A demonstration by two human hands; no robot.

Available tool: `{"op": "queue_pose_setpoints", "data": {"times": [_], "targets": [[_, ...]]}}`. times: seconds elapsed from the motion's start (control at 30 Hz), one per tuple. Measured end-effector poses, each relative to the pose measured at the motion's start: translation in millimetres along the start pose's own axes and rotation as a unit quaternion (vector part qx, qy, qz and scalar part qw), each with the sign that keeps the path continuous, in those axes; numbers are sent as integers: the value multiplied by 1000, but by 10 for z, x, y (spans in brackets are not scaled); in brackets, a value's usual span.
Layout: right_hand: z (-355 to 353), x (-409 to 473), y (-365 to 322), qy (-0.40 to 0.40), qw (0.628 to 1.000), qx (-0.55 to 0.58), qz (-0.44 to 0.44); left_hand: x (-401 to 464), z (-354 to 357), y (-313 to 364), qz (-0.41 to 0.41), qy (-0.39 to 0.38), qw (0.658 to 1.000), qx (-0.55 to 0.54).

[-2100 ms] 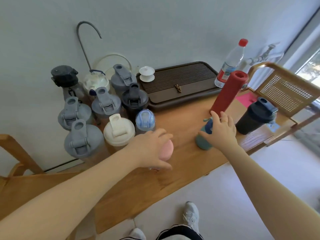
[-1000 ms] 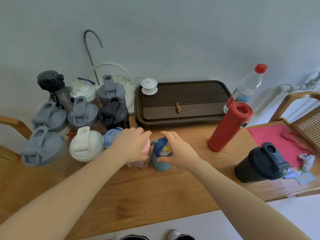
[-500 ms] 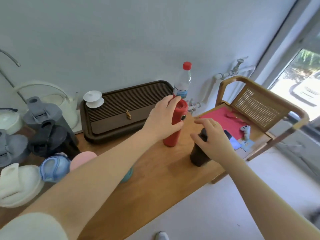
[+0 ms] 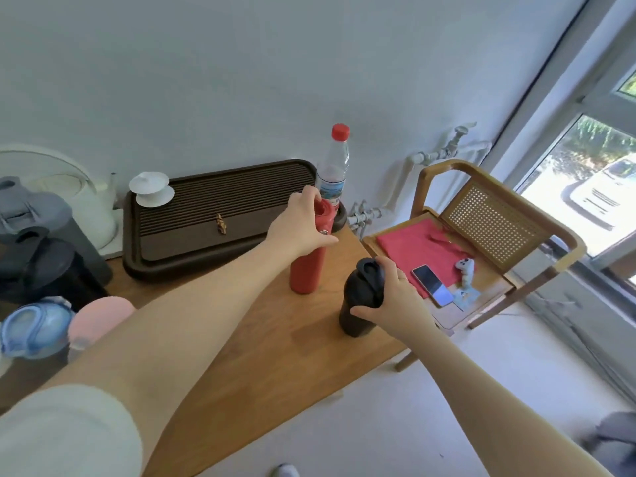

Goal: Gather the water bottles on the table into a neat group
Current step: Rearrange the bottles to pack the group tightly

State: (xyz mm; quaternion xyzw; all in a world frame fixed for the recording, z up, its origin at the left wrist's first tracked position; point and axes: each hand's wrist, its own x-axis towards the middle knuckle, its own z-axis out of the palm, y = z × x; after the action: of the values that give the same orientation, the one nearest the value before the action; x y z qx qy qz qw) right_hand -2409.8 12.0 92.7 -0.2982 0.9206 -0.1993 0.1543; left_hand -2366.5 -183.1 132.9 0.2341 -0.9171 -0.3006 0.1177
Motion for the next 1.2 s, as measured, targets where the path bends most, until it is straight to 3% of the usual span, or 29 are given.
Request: {"op": "queue_pose_setpoints", "data": {"times": [0.23,0.37,0.57,0.87,1.2], "targets": [[51,48,-23,5,999,-9,-45,-55,-75,-94,-35,17,999,-29],[55,142,-336,19,993,36,-114,-268,-654,-321,-29,112,991,-74],[173,326,-1002,-2,977,97,-191,-646,-1541,-721,-35,158,986,50],[516,451,-1616,-40,970,94,-219,-1089,-1775,-1533,-160,56,981,90],[811,607,-2213,-49,972,61,-220,-1268,-1723,-1869,-139,-39,987,77]]}}
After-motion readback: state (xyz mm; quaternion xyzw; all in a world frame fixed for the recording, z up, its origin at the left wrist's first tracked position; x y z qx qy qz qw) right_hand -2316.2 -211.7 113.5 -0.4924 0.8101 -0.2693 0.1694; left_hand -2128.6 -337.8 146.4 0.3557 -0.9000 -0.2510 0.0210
